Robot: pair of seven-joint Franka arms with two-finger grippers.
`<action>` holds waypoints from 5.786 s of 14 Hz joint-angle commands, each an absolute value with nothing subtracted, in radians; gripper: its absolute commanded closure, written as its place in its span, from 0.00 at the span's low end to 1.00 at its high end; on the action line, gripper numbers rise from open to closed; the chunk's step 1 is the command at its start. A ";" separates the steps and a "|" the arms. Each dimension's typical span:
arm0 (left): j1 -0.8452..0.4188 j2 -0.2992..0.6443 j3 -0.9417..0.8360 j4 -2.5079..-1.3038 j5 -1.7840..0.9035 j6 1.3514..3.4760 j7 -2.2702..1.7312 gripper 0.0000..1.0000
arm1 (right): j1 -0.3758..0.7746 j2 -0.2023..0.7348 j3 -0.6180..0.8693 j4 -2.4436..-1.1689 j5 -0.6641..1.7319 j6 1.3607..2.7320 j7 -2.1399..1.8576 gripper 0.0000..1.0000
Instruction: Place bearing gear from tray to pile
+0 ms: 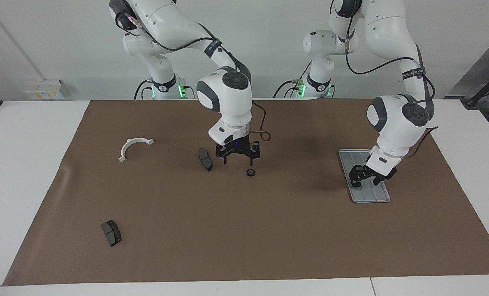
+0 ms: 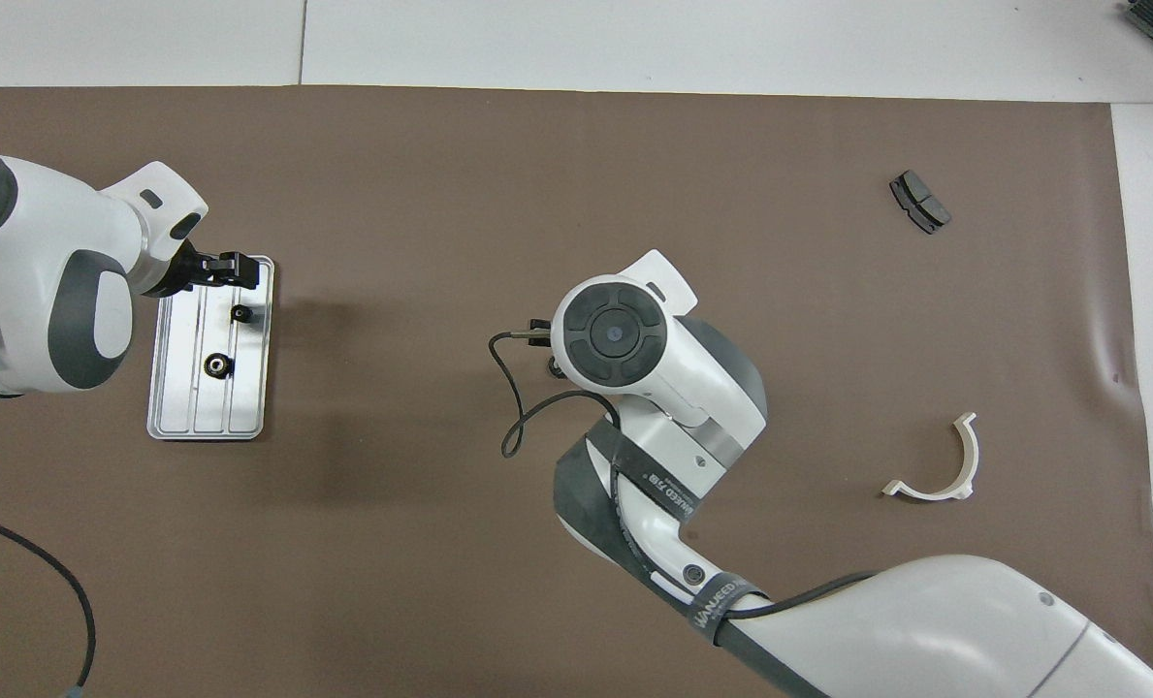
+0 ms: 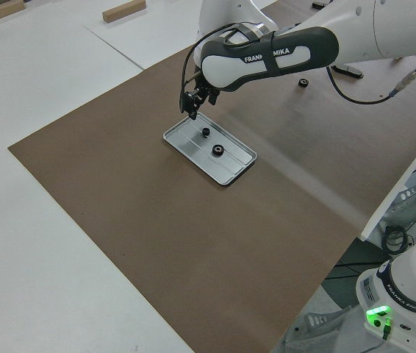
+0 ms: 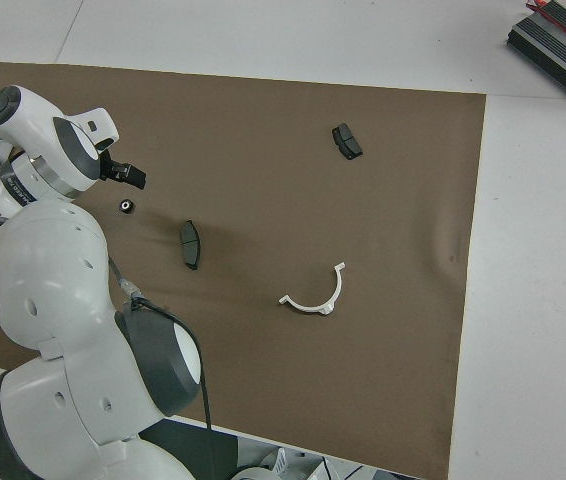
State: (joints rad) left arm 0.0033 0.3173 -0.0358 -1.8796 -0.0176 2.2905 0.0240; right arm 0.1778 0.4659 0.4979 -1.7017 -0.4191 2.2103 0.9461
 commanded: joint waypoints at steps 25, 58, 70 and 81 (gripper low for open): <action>0.015 0.273 -0.049 -2.080 -0.002 2.419 -0.067 0.82 | 0.178 0.598 0.543 -1.755 -0.586 2.375 1.023 1.00; -0.635 0.403 -0.051 -1.827 -0.008 2.364 -0.706 0.51 | 0.072 0.265 -0.133 -2.092 0.118 2.460 -0.264 1.00; -0.274 0.333 -0.040 -1.821 -0.006 2.295 -0.562 0.00 | 0.092 0.229 -0.114 -2.043 0.117 2.407 -0.151 0.00; 0.026 0.236 -0.035 -1.979 -0.006 2.160 -0.012 0.08 | 0.146 0.280 0.305 -1.807 -0.117 2.257 0.603 0.00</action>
State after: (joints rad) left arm -0.0014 0.2892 -0.0251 -1.8990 -0.0177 2.1403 -0.0539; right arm 0.1413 0.2270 0.2323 -1.8769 -0.0227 2.2744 0.4554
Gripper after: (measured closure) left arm 0.053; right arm 0.000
